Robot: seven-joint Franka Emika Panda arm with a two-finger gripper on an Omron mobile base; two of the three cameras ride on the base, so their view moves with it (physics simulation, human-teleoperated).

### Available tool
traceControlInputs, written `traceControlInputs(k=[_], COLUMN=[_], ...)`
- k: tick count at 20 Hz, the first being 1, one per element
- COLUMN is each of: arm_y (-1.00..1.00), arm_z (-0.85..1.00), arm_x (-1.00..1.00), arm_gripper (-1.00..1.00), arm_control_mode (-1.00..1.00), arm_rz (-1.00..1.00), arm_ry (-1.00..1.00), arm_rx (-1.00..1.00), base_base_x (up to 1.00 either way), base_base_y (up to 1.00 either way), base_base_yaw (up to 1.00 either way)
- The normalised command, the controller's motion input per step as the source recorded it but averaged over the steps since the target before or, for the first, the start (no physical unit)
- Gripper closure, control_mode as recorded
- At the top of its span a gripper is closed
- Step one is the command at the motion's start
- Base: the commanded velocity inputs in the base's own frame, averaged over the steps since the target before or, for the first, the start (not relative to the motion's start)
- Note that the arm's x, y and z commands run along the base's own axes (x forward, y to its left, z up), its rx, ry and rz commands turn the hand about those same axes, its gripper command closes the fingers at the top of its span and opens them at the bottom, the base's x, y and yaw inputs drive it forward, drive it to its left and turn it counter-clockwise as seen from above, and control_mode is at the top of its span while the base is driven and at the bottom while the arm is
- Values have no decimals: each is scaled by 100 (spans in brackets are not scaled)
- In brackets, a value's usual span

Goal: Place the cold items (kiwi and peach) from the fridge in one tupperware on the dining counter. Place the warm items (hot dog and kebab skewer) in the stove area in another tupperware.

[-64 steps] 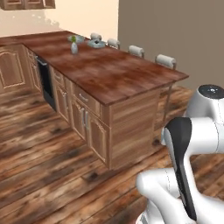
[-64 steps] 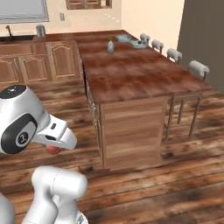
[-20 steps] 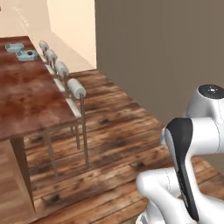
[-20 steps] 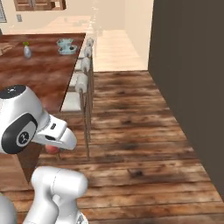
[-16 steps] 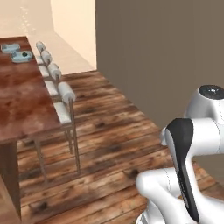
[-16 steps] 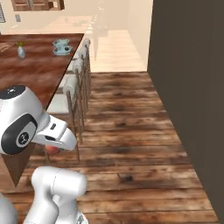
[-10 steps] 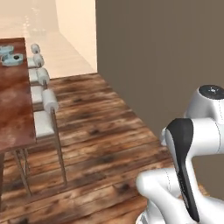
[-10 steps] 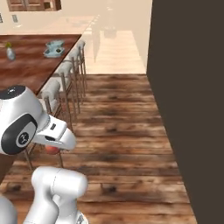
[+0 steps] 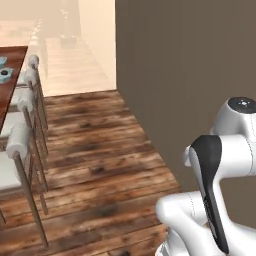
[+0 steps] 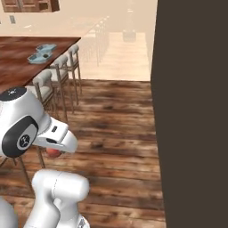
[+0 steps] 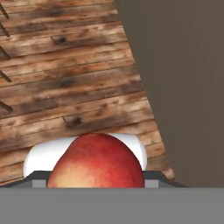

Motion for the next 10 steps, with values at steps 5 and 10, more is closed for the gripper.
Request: traceControlInputs(k=[5, 10], arm_y=[0, 0], arm_z=[0, 0], arm_x=[0, 0], arm_gripper=[100, 100], arm_control_mode=[100, 100], arm_rz=[0, 0], arm_ry=[0, 0], arm_rx=[0, 0], base_base_x=[100, 100], base_base_y=[-62, -45], base_base_yaw=[18, 13])
